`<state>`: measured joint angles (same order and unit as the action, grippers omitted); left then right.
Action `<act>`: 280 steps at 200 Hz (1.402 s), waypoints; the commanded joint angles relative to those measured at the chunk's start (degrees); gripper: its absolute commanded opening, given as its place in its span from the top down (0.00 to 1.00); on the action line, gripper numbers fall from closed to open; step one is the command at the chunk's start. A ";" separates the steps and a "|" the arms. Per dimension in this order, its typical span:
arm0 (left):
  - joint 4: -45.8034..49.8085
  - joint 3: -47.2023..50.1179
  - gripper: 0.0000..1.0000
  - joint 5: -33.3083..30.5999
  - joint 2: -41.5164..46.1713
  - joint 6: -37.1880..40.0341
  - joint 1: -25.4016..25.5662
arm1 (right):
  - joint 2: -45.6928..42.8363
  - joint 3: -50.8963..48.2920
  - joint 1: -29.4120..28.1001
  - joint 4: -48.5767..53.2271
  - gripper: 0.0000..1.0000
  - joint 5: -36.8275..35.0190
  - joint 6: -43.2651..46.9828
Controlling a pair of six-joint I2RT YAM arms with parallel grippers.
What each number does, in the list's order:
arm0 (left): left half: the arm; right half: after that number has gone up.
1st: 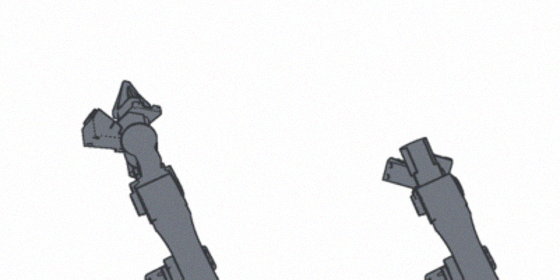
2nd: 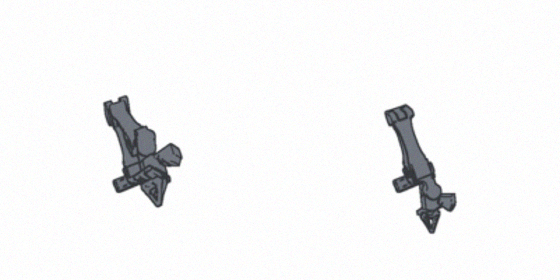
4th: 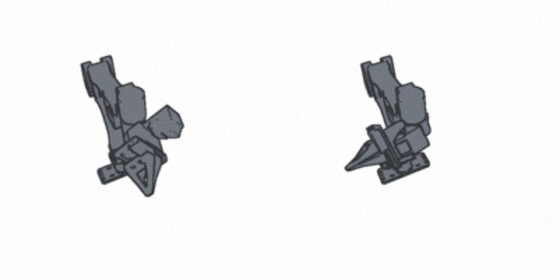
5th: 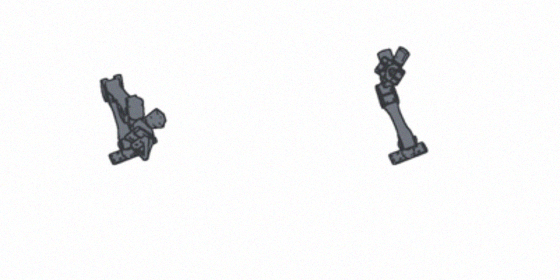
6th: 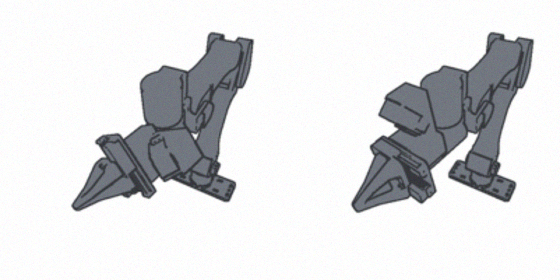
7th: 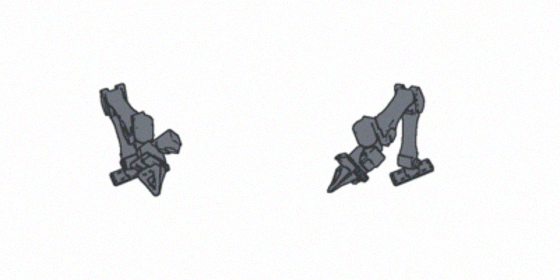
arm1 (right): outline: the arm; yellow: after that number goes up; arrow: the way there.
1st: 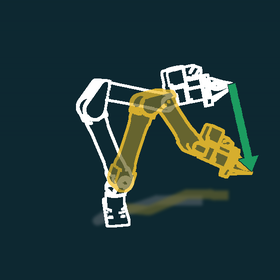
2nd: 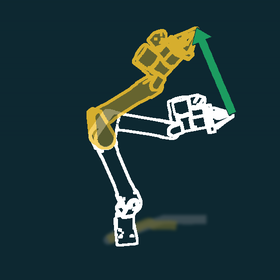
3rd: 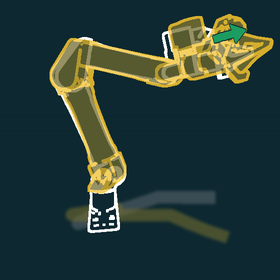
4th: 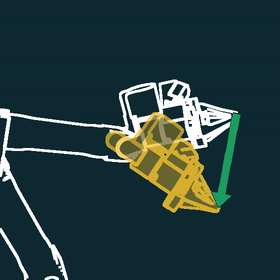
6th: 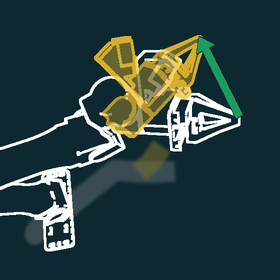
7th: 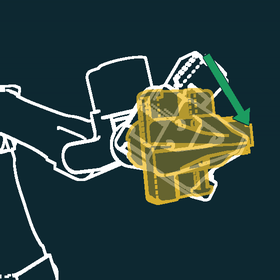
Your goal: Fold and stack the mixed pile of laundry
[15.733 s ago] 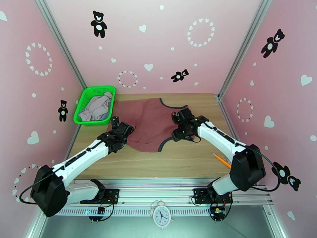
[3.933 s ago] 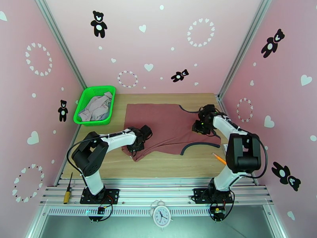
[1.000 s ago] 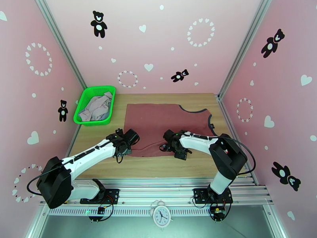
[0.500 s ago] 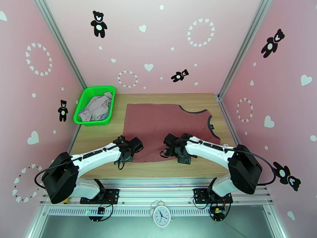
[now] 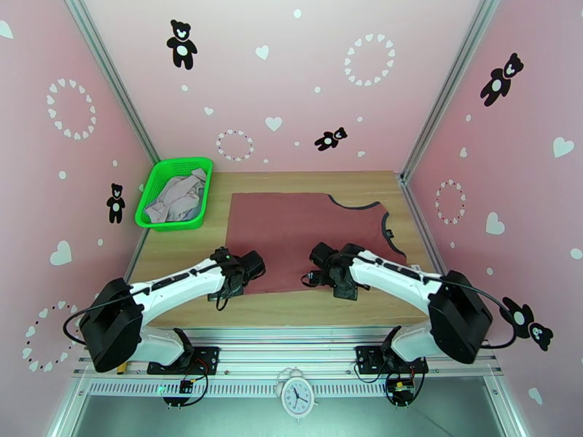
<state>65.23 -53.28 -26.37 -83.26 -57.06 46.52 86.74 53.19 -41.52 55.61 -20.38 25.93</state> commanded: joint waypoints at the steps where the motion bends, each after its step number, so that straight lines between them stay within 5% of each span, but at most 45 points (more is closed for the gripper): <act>1: 3.41 -3.63 1.00 -3.40 -2.95 2.84 -1.41 | 3.11 2.71 2.21 -2.31 1.00 -1.78 2.93; 137: 1.13 -19.93 0.99 -6.92 -20.03 16.84 -13.55 | 19.32 16.64 9.29 -10.08 1.00 0.69 9.95; 150: 1.01 -20.82 0.74 -7.11 -21.78 17.15 -13.56 | 20.44 17.78 9.51 -10.66 0.88 0.55 9.28; 172: 1.26 -22.04 0.45 -7.74 -23.45 17.24 -13.86 | 20.93 19.75 10.46 -11.14 0.72 0.00 6.97; 193: 2.14 -23.02 0.28 -8.87 -23.26 17.16 -14.53 | 19.74 23.30 13.19 -10.03 0.52 0.30 1.63; 201: 2.76 -23.41 0.22 -9.46 -22.92 17.16 -14.86 | 18.82 25.05 14.69 -8.76 0.38 1.36 -0.60; 208: 3.32 -23.59 0.17 -9.90 -22.53 17.08 -15.25 | 17.82 26.33 15.90 -8.44 0.15 1.45 -2.80; 235: 4.76 -23.32 0.13 -11.11 -19.84 16.83 -16.15 | 10.24 28.06 20.85 -8.50 0.12 2.30 -11.97; 280: 5.72 -22.17 0.17 -10.19 -11.70 17.19 -16.11 | -15.60 18.38 26.85 -20.89 0.01 15.25 -27.50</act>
<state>69.21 -75.68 -35.57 -101.01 -40.07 30.50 84.44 77.03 -16.67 42.24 -14.61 9.34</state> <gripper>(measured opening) 0.845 0.966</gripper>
